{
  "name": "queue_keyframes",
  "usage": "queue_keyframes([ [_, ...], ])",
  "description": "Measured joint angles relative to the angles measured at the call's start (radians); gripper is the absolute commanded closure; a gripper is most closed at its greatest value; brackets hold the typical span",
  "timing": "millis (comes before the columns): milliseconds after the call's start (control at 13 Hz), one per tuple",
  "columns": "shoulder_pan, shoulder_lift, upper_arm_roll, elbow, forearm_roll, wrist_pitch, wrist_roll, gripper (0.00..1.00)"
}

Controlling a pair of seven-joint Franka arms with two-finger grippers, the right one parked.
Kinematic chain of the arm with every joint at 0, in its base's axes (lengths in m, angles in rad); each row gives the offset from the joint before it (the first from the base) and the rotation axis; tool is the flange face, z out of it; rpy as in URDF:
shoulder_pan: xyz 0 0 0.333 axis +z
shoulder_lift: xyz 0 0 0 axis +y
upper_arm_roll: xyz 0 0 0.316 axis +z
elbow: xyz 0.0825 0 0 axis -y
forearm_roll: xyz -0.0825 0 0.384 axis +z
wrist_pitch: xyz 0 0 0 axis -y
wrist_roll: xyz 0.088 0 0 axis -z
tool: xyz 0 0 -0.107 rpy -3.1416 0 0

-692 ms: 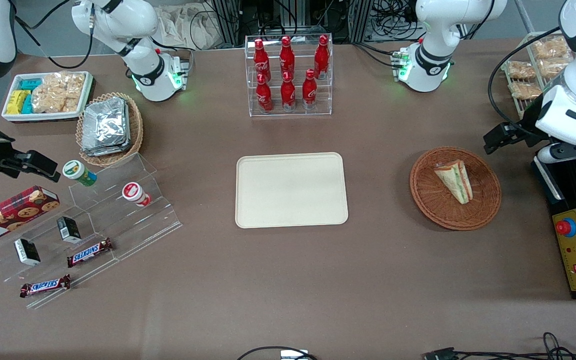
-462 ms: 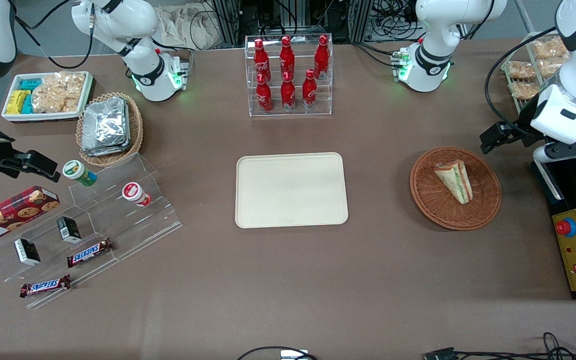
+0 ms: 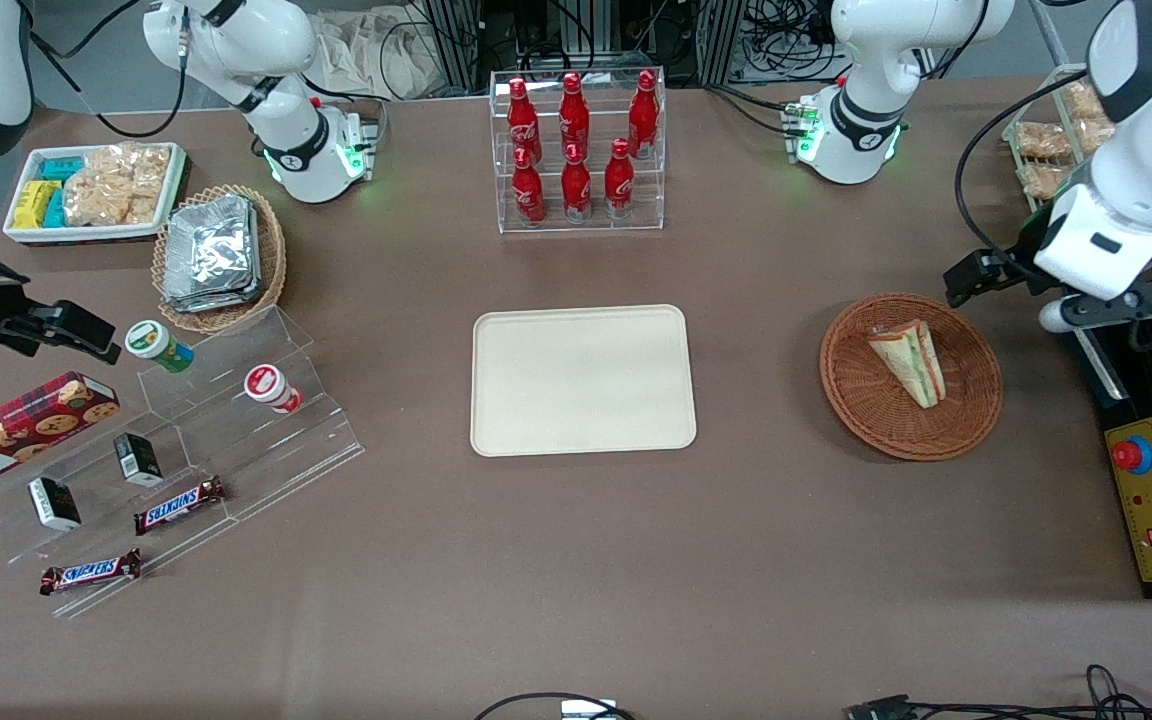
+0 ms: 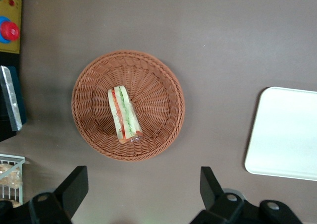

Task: Place sandwich from basket to tray
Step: 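Move the left gripper over the wrapped sandwich in the wicker basket, then lower the left gripper and close it on the sandwich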

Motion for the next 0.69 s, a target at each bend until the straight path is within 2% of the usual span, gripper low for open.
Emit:
queue_keyframes([
  [385, 0.006, -0.034, 0.043, -0.345, 0.000, 0.313, -0.031, 0.00],
  [692, 0.009, 0.005, 0.094, -0.515, 0.000, 0.529, -0.039, 0.00],
])
